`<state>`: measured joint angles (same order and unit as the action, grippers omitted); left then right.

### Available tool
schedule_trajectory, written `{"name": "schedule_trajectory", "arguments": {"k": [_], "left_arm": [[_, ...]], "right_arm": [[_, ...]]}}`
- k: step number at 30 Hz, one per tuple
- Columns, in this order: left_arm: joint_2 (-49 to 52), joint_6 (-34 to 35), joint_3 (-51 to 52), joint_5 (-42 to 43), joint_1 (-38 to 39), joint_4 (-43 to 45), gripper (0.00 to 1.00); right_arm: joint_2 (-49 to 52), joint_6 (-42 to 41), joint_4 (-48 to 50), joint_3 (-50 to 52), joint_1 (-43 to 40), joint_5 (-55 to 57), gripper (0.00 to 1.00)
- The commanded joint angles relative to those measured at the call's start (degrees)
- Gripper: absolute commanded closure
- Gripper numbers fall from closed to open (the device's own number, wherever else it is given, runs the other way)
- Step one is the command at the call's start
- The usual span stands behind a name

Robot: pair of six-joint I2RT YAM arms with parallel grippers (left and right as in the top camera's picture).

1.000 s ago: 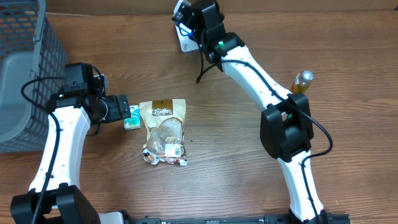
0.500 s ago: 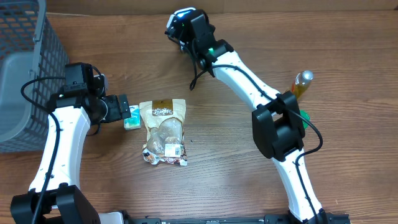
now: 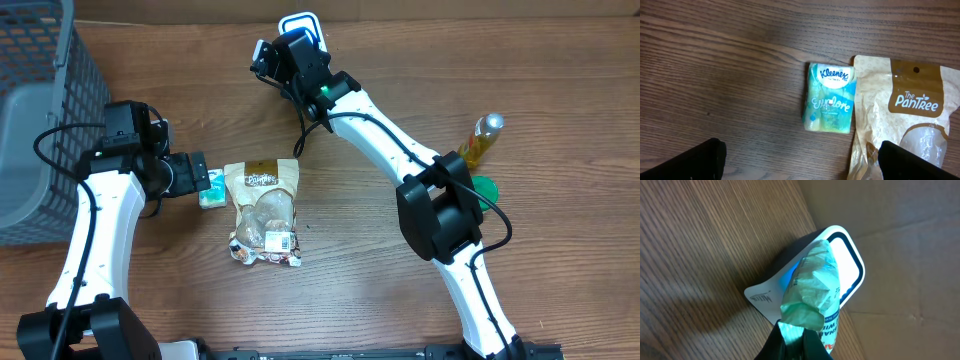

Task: Scan the item barcode
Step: 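Hold the packet's barcode against the scanner window, then carry the packet down and right, set it on the table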

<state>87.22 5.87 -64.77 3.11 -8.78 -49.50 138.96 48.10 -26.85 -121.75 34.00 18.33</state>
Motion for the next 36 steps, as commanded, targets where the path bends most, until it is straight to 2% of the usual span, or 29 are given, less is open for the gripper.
{"name": "schedule_trajectory", "arguments": {"k": [1, 9, 14, 21, 24, 28, 30, 36], "left_arm": [[-0.1, 0.6, -1.1, -0.3, -0.2, 0.1, 0.01], [-0.1, 0.6, -1.1, -0.4, -0.2, 0.1, 0.00], [-0.1, 0.6, -1.1, -0.3, -0.2, 0.1, 0.00], [-0.1, 0.6, -1.1, -0.3, -0.2, 0.1, 0.00], [-0.1, 0.6, -1.1, -0.4, -0.2, 0.1, 0.00], [-0.1, 0.6, -1.1, -0.3, -0.2, 0.1, 0.01], [-0.1, 0.6, -1.1, -0.3, -0.2, 0.1, 0.00], [-0.1, 0.6, -1.1, -0.3, -0.2, 0.1, 0.00]], "right_arm": [[0.3, -0.3, 0.0, -0.8, -0.3, 3.4, 0.96], [-8.8, -9.3, -0.6, -0.8, -0.2, 6.7, 0.96], [-16.4, -16.7, -7.2, -0.8, -0.2, 6.7, 0.96], [-23.4, -33.1, -31.1, -0.8, -1.0, 0.9, 0.96], [-23.8, -38.4, -44.5, -0.8, -2.2, -9.4, 0.96], [-23.8, -38.9, -62.0, 1.4, -4.0, -27.3, 0.96], [-23.8, -38.9, -65.2, 3.8, -4.6, -30.4, 0.96], [-23.8, -39.2, -65.2, 13.6, -5.9, -25.2, 0.96]]}}
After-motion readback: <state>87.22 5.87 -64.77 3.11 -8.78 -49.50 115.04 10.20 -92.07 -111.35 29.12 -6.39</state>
